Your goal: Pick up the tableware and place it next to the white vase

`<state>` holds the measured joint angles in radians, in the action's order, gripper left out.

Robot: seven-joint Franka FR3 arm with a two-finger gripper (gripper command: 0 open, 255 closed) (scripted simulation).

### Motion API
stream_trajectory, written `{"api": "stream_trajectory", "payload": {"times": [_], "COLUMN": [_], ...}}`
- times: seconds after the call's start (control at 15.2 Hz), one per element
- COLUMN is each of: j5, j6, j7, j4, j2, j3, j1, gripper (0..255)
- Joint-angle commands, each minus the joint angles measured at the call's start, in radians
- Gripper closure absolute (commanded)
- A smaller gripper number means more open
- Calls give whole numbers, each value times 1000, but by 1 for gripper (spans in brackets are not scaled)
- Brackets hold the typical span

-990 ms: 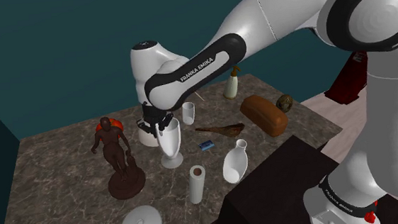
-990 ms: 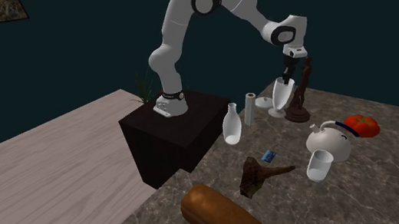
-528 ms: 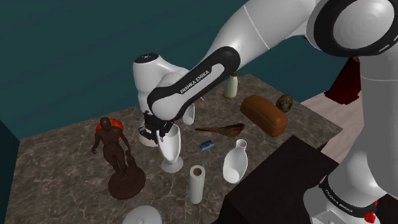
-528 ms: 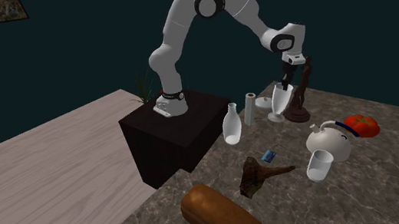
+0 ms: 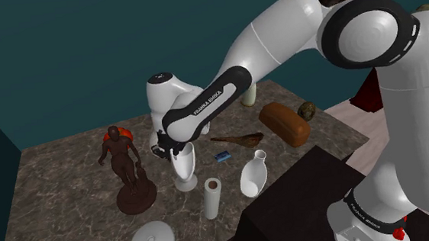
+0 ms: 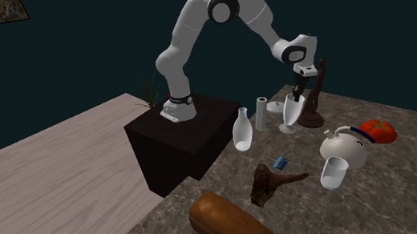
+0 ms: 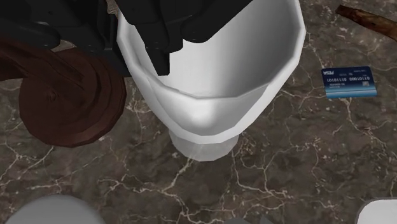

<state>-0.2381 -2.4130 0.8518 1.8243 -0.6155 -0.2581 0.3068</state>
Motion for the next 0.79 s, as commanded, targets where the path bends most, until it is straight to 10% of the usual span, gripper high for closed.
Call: {"api": "stream_trajectory", "payload": {"times": [0.0,0.73], "j5": [-7,-16], "j6": [-16,-43], "j7": [4,10], "j4": [-7,-13], "j2": [-22,-54], "j3": [6,14], "j1": [4,11], "gripper": [255,255]}}
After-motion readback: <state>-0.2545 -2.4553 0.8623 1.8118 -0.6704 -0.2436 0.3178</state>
